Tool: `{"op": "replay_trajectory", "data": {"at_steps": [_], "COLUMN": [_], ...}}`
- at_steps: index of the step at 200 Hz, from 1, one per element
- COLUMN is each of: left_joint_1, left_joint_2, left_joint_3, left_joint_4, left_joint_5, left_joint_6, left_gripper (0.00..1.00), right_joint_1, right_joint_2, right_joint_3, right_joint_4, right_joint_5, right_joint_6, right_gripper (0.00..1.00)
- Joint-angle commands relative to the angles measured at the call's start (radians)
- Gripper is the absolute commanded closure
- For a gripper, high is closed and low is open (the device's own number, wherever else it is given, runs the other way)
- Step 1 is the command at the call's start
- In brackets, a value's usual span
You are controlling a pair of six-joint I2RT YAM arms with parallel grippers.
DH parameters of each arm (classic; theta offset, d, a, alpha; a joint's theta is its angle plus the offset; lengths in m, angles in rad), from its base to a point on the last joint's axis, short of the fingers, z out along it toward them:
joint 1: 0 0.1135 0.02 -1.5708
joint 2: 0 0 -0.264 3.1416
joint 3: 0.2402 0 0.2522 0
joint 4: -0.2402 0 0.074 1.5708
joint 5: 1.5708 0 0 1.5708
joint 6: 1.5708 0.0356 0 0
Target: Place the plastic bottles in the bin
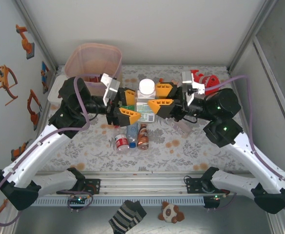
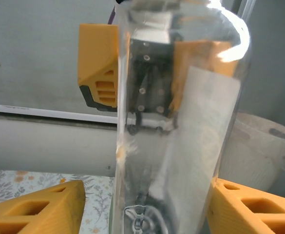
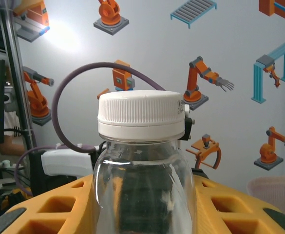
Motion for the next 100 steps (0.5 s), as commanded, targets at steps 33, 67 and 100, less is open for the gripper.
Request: {"op": "replay_trajectory", "data": {"at_steps": [33,67,100], "left_joint_1": [-0.024,-0.026,-0.027], "left_joint_2": [0.0,-0.007,-0.014], "left_joint_3": [0.034,0.035,0.041], "left_joint_4": [-0.003,-0.019,-0.037], "left_joint_5": [0.033,0.034,0.032], "left_joint_6": [0.043,0.055,0.067], "left_gripper": [0.51,0.58,0.64], "right_joint_1": [0.014,0.015,0.015], "right_joint_2": [-0.015,-0.019,-0.019], "right_joint_3": [0.015,0.005,0.006], "right_joint_4": [0.127,0.125,0.107], "right_joint_5": [0.001,0.008,0.013], "right_joint_6": [0.058,0.055,0.048], "right_gripper": [0.77,0.77,0.77]}}
